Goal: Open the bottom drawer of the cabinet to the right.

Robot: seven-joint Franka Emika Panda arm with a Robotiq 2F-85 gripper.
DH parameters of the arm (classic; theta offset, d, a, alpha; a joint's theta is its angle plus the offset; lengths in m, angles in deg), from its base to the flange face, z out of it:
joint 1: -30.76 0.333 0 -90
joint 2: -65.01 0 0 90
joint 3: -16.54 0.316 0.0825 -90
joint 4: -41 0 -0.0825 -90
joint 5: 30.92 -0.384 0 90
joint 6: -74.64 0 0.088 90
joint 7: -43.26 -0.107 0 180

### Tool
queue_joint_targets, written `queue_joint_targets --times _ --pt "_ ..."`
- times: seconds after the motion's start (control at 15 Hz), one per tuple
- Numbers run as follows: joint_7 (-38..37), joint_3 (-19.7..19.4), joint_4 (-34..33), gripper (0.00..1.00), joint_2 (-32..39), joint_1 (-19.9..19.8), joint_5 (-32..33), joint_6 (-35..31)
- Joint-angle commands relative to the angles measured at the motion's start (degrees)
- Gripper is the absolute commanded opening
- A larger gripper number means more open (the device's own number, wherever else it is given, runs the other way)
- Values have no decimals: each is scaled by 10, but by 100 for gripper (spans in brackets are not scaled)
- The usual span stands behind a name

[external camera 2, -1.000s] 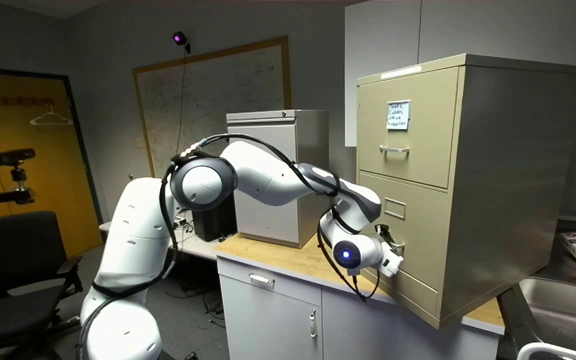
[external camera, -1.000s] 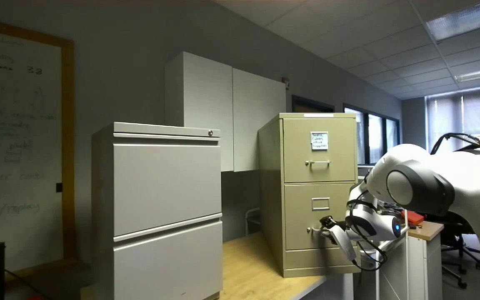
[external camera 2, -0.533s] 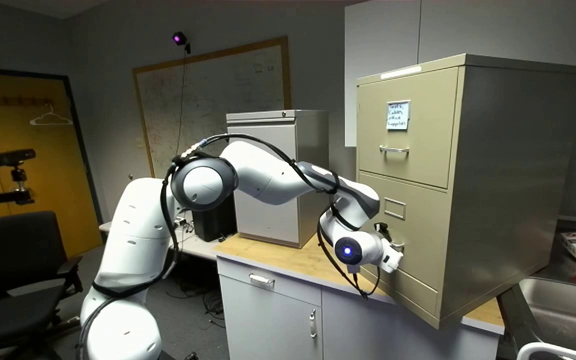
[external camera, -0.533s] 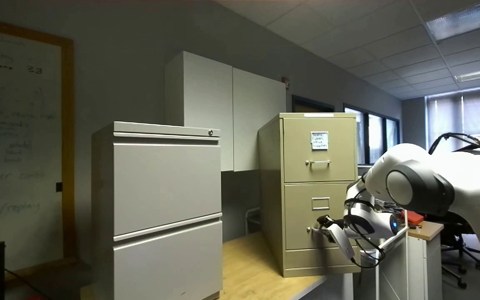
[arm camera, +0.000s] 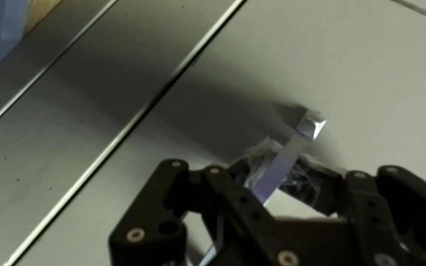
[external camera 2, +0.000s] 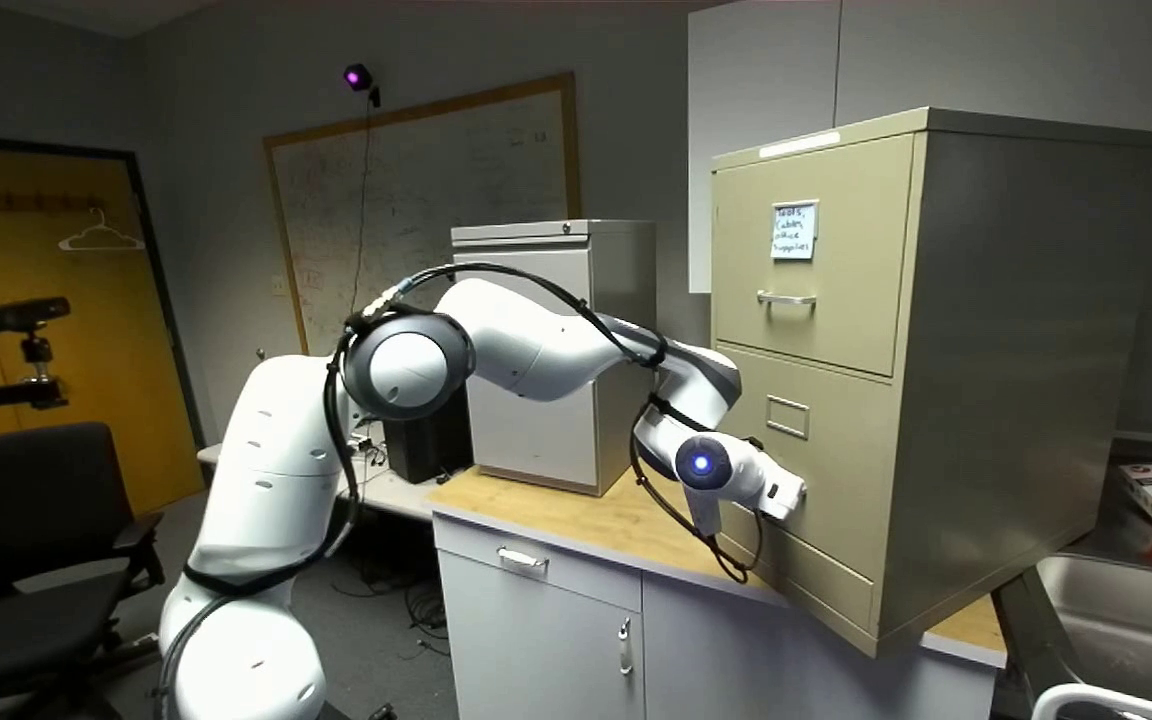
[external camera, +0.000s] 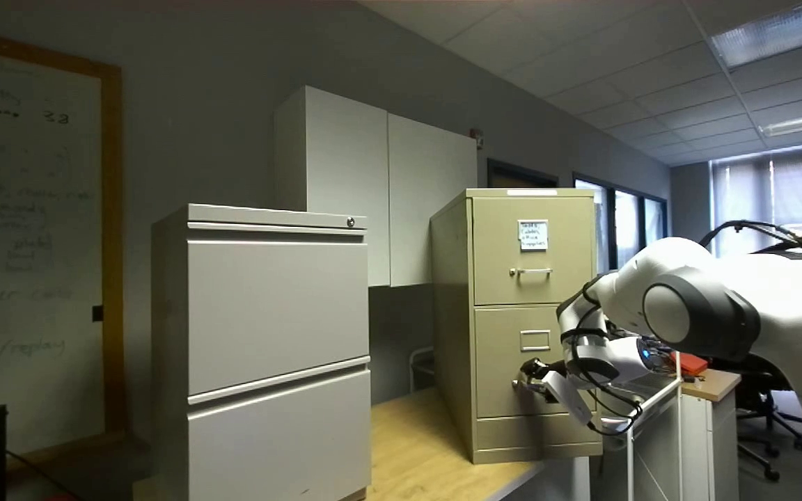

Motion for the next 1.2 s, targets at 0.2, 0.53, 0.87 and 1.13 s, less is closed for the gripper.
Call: queue_joint_targets --times 0.2,0.53,0.87,1.13 --pt "11 16 115 4 -58 29 40 8" --pt "13 17 115 4 -61 27 37 17" --pt "32 18 116 4 -67 27 28 24" --pt "52 14 116 4 -74 31 35 7"
